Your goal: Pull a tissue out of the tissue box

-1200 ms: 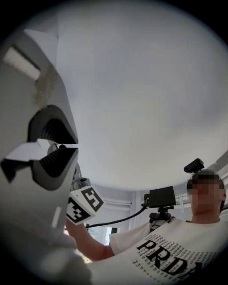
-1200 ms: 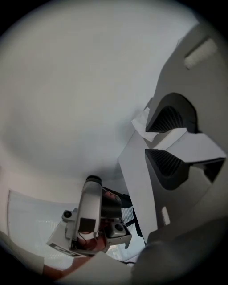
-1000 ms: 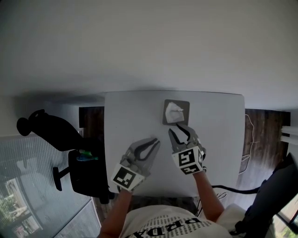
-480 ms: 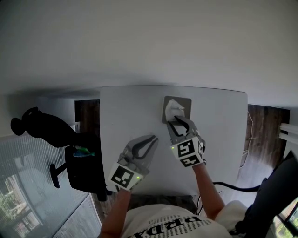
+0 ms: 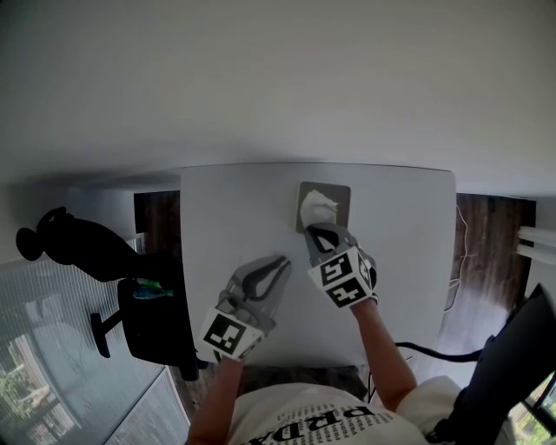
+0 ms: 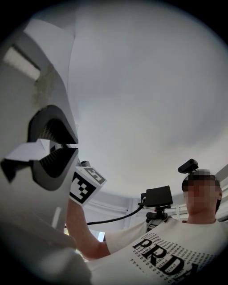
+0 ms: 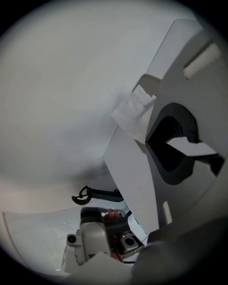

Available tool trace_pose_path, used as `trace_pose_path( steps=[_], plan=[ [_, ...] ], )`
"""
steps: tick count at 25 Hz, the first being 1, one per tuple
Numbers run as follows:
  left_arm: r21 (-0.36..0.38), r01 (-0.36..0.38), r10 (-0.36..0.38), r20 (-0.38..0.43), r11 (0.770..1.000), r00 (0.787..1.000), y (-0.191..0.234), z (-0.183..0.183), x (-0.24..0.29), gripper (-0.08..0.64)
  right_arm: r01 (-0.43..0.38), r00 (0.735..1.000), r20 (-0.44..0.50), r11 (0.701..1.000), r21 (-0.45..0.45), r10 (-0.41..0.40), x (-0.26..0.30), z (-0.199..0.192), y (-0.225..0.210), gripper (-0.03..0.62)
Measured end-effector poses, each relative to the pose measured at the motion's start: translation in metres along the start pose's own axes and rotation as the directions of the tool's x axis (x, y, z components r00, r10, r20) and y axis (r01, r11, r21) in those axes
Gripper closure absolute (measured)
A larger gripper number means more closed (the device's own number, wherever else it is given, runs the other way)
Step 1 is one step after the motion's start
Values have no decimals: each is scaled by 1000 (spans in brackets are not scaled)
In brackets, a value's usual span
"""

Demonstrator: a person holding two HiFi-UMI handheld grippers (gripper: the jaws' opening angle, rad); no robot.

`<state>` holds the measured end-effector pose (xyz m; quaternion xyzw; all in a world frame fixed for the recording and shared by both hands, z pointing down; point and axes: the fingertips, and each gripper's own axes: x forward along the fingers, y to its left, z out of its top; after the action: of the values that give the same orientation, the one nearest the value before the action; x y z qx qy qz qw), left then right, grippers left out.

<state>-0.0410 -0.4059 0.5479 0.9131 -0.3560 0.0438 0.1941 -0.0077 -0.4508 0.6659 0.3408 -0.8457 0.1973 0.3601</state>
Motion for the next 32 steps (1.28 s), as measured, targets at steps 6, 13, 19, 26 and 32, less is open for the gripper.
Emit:
trace_pose_path(
  steps=[6,13,19,26,32],
  plan=[
    [-3,6,-6,7,1000,1000,-1,1,1,535,19,999,29,1000,-1,-19,-8,5,-3,584],
    [-15,16,-15,28,1000,999,3,6,2,535,70,995,68,997,25,-72,-27,17,-11,584],
    [40,33,-33,10,999,999,1,8,-2,535,56,995,76,998,17,-57,-33,23,-8,584],
    [58,87,-91,56,994,994,-19,33,-4,535,87,991,98,996,25,-89,-60,36,-8,584],
    [84,103,-110,86,991,990,-36,51,-22,535,115,984,140,993,6,-115,-88,55,7,584]
  ],
)
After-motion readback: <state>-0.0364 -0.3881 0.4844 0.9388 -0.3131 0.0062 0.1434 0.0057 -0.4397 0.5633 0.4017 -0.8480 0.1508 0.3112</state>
